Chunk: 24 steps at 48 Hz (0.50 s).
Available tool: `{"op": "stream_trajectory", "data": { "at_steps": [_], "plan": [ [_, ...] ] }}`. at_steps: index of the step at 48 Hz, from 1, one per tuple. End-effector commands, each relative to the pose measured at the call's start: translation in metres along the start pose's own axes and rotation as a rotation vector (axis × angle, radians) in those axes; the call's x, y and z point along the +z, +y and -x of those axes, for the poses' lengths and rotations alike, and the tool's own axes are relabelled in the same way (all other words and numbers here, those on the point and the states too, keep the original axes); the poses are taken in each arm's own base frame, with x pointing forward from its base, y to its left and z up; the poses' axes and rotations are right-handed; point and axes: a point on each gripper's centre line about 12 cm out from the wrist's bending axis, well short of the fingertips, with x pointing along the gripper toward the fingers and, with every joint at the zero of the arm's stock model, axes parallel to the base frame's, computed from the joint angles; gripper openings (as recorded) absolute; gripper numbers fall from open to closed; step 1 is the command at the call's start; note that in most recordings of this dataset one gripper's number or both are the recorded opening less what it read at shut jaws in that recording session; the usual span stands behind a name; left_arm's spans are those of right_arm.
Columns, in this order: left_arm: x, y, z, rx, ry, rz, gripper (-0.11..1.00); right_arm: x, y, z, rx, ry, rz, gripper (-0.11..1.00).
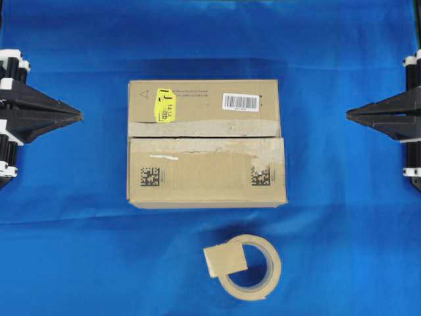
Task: Apply tape along the seams of the closed cardboard box to seal it securely.
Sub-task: 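Move the left gripper down to the tape tab on the roll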
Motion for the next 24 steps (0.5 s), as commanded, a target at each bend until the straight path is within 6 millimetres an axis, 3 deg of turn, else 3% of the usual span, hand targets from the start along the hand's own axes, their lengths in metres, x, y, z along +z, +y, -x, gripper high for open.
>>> {"op": "stream_trajectory", "data": {
  "at_steps": [1,14,24],
  "plan": [
    [0.002,-0.007,-0.003,-0.032,0.006,-0.042,0.0,0.008,0.0,-0.002,0.0,-0.025,-0.003,0.0],
    [0.006,-0.039,-0.009,-0.172,-0.086,-0.269,0.0,0.011,0.0,-0.004,0.0,-0.032,0.002,0.0],
    [-0.015,-0.073,-0.02,-0.301,-0.1,-0.571,0.0,0.017,0.0,-0.004,0.0,-0.069,0.011,0.0]
  ]
}}
